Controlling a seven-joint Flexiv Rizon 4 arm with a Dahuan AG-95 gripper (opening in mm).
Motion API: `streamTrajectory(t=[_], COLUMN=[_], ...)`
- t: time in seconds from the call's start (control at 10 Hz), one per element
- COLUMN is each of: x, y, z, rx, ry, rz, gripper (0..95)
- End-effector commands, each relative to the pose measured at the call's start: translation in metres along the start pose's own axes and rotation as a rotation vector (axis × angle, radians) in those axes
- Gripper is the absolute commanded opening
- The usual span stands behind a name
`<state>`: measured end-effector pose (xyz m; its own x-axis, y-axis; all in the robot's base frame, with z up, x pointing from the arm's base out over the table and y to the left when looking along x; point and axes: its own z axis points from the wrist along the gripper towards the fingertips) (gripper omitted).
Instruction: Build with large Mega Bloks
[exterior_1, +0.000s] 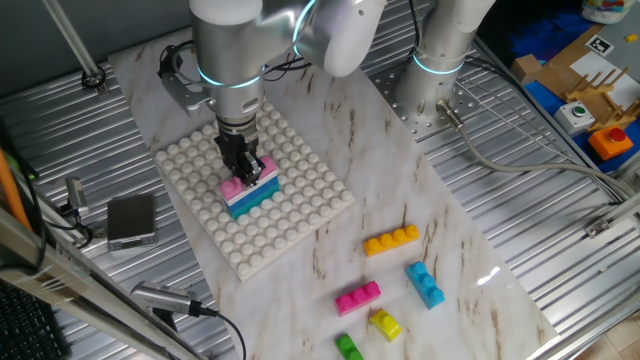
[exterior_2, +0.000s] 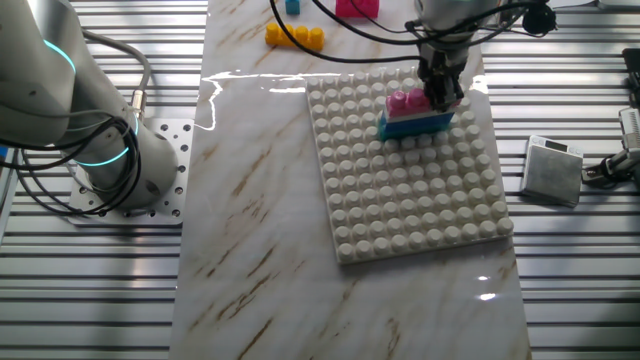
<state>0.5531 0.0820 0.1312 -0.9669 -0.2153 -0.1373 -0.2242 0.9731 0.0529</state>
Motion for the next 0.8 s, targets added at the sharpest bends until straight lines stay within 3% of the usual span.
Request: streamTrajectory(t=[0.1, 0.7, 0.8], x=[-0.0005, -0.0006, -0.0006], y=[-0.0006, -0.0006, -0.0002], z=[0.0021, 0.0018, 0.0003], rx=[-0.003, -0.017, -0.018], ry=[-0.003, 0.000, 0.006], rz=[-0.002, -0.010, -0.017], gripper=[0.0, 0.0, 38.0])
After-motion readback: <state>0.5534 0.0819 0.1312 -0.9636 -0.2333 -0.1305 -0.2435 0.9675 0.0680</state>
